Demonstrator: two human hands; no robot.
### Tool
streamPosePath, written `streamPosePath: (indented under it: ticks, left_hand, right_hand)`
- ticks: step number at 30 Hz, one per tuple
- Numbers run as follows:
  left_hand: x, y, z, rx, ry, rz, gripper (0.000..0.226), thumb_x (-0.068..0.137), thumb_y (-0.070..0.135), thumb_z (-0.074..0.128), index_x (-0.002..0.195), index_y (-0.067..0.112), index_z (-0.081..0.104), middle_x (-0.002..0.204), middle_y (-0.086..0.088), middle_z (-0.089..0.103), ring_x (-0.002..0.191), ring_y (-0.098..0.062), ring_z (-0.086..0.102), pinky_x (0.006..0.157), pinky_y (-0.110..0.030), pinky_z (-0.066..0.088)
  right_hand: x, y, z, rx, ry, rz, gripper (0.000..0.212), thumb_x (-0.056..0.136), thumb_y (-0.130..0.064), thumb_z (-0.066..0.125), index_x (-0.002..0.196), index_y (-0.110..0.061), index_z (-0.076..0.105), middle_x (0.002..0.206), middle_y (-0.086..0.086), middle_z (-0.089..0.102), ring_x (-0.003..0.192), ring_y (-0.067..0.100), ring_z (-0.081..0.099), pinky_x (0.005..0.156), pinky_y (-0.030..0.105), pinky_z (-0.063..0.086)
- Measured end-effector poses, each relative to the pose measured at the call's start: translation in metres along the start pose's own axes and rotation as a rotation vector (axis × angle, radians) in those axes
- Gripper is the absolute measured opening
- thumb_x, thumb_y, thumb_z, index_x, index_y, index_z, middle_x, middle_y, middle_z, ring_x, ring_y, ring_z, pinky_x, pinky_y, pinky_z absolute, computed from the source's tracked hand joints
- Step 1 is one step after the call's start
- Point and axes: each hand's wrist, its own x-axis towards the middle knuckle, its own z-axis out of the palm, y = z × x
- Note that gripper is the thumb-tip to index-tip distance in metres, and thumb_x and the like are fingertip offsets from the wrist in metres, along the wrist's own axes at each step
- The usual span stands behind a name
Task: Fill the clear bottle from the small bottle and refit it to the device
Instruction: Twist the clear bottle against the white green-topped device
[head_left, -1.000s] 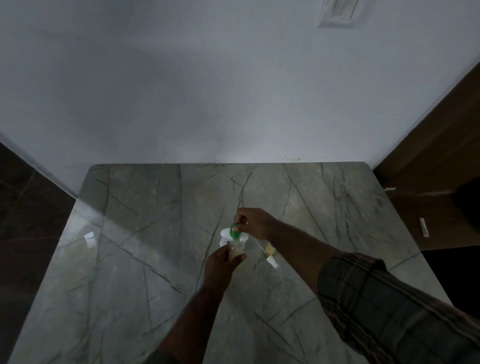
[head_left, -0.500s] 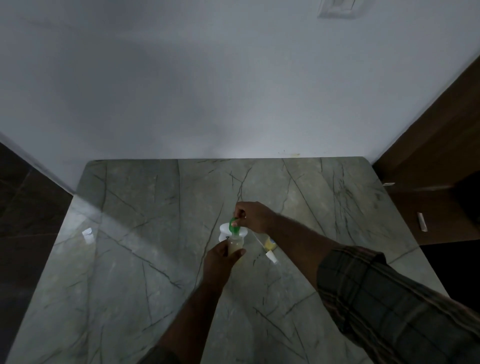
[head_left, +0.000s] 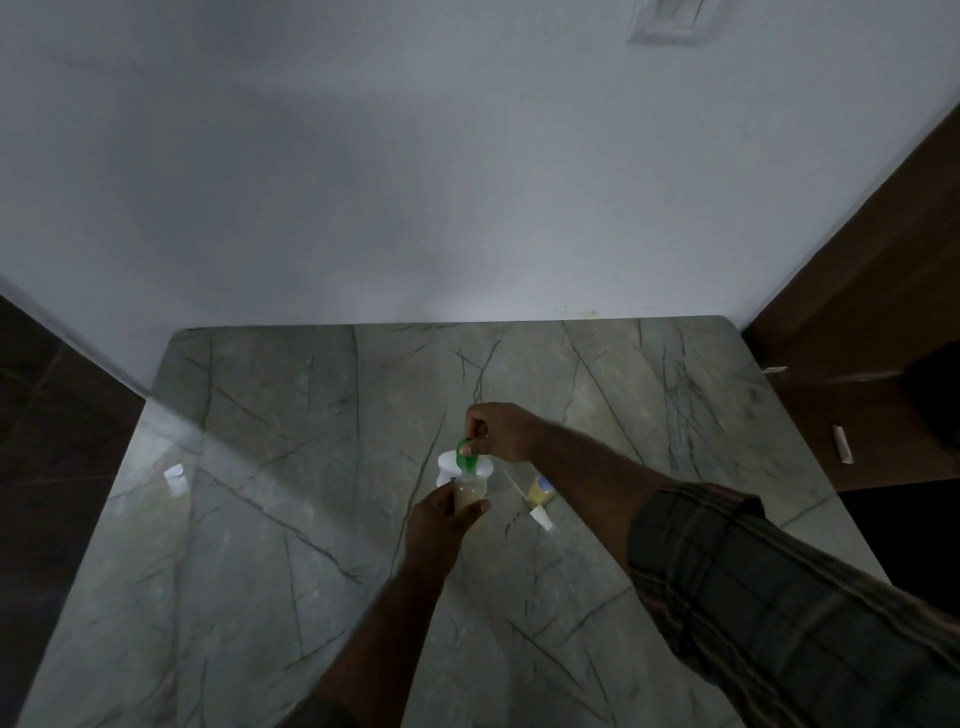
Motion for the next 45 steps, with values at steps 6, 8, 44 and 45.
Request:
streamPosePath:
  ticks: [6, 8, 44, 45]
  left_hand:
    - [0.002, 0.004, 0.001, -0.002, 0.027, 0.011, 0.027, 0.081, 0.028, 0.078, 0.104, 0.014, 0.071, 0.093, -0.003, 0.074, 0.085, -0.016, 0.069, 0.073, -0.028, 0.055]
    - [0.001, 0.001, 0.002, -0.016, 0.025, -0.006, 0.026, 0.081, 0.027, 0.078, 0.103, 0.014, 0.072, 0.090, -0.002, 0.073, 0.084, -0.016, 0.068, 0.072, -0.026, 0.054]
    - [0.004, 0.001, 0.001, 0.009, 0.010, -0.015, 0.032, 0.081, 0.029, 0.078, 0.109, 0.015, 0.071, 0.095, -0.002, 0.074, 0.089, -0.017, 0.069, 0.085, -0.039, 0.059]
    - [0.004, 0.000, 0.001, 0.012, 0.013, -0.020, 0.032, 0.081, 0.029, 0.078, 0.109, 0.014, 0.072, 0.095, -0.003, 0.074, 0.089, -0.018, 0.069, 0.084, -0.040, 0.059]
  right_hand:
    - [0.006, -0.002, 0.004, 0.084, 0.051, 0.126, 0.034, 0.083, -0.025, 0.075, 0.109, -0.003, 0.067, 0.119, 0.013, 0.065, 0.110, 0.027, 0.061, 0.089, 0.035, 0.048]
    - [0.005, 0.000, 0.008, 0.088, 0.058, 0.138, 0.034, 0.083, -0.025, 0.075, 0.109, -0.004, 0.068, 0.120, 0.012, 0.065, 0.111, 0.027, 0.061, 0.092, 0.036, 0.049]
    - [-0.005, -0.007, 0.001, 0.071, 0.069, 0.079, 0.032, 0.085, -0.023, 0.074, 0.108, -0.003, 0.064, 0.115, 0.014, 0.065, 0.096, 0.021, 0.057, 0.084, 0.033, 0.047]
    - [-0.006, -0.006, 0.004, 0.081, 0.076, 0.085, 0.031, 0.085, -0.023, 0.073, 0.108, -0.003, 0.064, 0.115, 0.014, 0.065, 0.101, 0.024, 0.060, 0.089, 0.037, 0.049]
